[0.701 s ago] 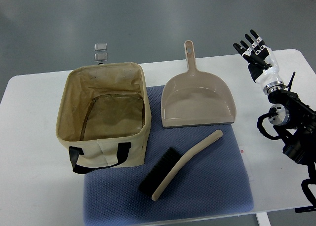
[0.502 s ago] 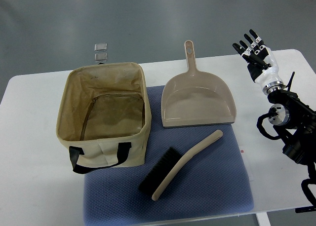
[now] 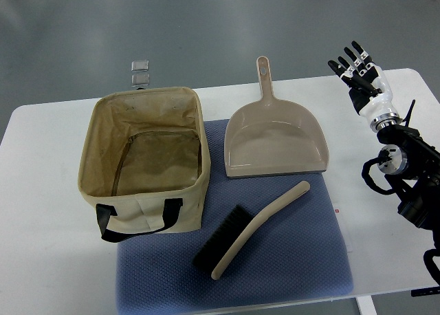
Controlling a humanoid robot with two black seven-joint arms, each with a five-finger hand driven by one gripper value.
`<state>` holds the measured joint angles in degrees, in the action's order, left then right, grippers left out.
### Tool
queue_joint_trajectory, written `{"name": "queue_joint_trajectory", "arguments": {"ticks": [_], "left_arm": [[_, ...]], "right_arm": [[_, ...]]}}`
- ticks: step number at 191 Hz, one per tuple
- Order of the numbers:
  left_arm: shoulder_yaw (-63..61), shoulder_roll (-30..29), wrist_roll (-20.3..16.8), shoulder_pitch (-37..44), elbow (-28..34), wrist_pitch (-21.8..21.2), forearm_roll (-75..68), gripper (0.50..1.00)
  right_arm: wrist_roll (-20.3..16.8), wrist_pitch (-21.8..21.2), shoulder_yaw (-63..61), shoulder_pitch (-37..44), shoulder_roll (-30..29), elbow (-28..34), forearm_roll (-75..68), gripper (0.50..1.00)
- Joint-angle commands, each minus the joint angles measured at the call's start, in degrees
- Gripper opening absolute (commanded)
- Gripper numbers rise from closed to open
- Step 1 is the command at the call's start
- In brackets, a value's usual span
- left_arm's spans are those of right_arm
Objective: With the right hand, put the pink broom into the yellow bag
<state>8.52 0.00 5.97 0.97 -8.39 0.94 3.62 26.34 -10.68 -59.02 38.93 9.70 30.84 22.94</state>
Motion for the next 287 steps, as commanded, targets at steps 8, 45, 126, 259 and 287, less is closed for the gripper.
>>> {"name": "queue_joint_trajectory", "arguments": {"ticks": [8, 45, 126, 259, 287], "left_arm": [[0.01, 0.00, 0.01, 0.00, 0.30, 0.03, -0.02, 1.000], [0.01, 0.00, 0.01, 0.00, 0.21, 0.03, -0.02, 1.000], [0.01, 0.00, 0.01, 0.00, 0.30, 0.03, -0.02, 1.000], [0.01, 0.00, 0.01, 0.00, 0.30, 0.03, -0.02, 1.000], [0.01, 0.00, 0.01, 0.00, 0.30, 0.03, -0.02, 1.000]], "right_arm": [[-0.06, 0.31, -0.04, 0.18, 0.58, 0.00, 0.00, 0.930], [-0.06, 1.19, 0.05, 1.50, 0.67, -0.08, 0.00, 0.930], [0.65, 6.29, 17.98, 5.37, 7.44, 3.43, 2.90, 0.930], [0.56, -14.36, 27.99, 7.39, 41.71, 50.27, 60.11, 0.928], [0.29, -14.45, 32.74, 7.30, 41.71, 53.18, 65.47, 0.928]]}}
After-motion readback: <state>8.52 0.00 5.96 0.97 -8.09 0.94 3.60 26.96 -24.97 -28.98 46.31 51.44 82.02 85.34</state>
